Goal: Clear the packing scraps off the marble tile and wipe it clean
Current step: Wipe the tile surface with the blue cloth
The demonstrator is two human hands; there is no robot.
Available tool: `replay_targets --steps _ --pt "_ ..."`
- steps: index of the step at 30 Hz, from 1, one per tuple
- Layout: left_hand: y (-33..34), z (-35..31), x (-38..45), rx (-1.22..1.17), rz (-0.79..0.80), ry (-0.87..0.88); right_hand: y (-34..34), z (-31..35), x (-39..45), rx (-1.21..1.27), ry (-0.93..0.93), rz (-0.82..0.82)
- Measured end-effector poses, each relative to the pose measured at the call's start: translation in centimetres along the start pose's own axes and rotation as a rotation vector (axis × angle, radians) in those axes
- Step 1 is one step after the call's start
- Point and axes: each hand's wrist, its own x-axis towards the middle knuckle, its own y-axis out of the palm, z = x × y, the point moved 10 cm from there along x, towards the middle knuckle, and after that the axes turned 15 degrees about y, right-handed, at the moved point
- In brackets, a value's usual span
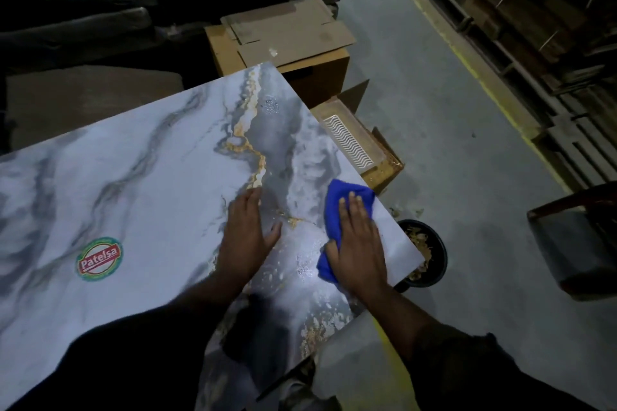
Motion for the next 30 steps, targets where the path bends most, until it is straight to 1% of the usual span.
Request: replay_targets --steps 3,5,6,8,11,13,15,16,17,19,21,24,27,30 --pt "-1.0 1.7 0.2 0.226 0.046 0.068 0.2 2.0 2.7 -0.050 0.078 -0.031" --pt "-1.0 1.8 -0.1 0.284 0.032 0.098 0.8 4.1 4.2 -0.092 0.088 0.000" --pt "-0.9 1.7 -0.1 0.283 0.019 0.107 1.1 5.3 4.5 -0.103 0.064 0.012" --pt "-0.8 1.8 -0.1 0.265 0.007 0.103 1.8 8.2 4.2 -0.100 -0.038 0.046" --pt "-1.1 1.9 -0.2 0.244 -0.001 0.086 2.7 11.6 0.7 -0.080 -0.233 0.086" --pt "-1.3 1.8 -0.1 0.231 -0.004 0.084 3.1 11.9 -2.4 -0.070 -0.341 0.103" --pt "-1.4 1.7 0.0 0.236 -0.005 0.088 3.3 10.2 -4.7 -0.048 -0.393 0.110" --pt "-1.4 1.8 0.1 0.233 0.006 0.088 3.3 8.7 -5.2 -0.046 -0.375 0.104" --pt "-1.3 1.9 0.2 0.223 0.020 0.087 3.1 7.2 -5.2 -0.045 -0.318 0.086" --pt "-1.1 2.0 0.4 0.210 0.024 0.087 2.5 4.9 -4.0 -0.070 -0.153 0.031" --pt "-1.0 1.9 0.4 0.212 0.013 0.107 2.3 4.9 -2.3 -0.111 -0.030 -0.018" --pt "-1.2 1.8 0.5 0.233 -0.034 0.134 2.2 7.5 1.6 -0.132 0.081 -0.048" --pt "-1.1 1.8 0.6 0.241 -0.052 0.157 2.5 10.7 6.1 -0.139 0.114 -0.023" --pt "-1.2 1.9 0.9 0.220 -0.058 0.161 3.3 15.1 9.3 -0.150 0.013 -0.007"
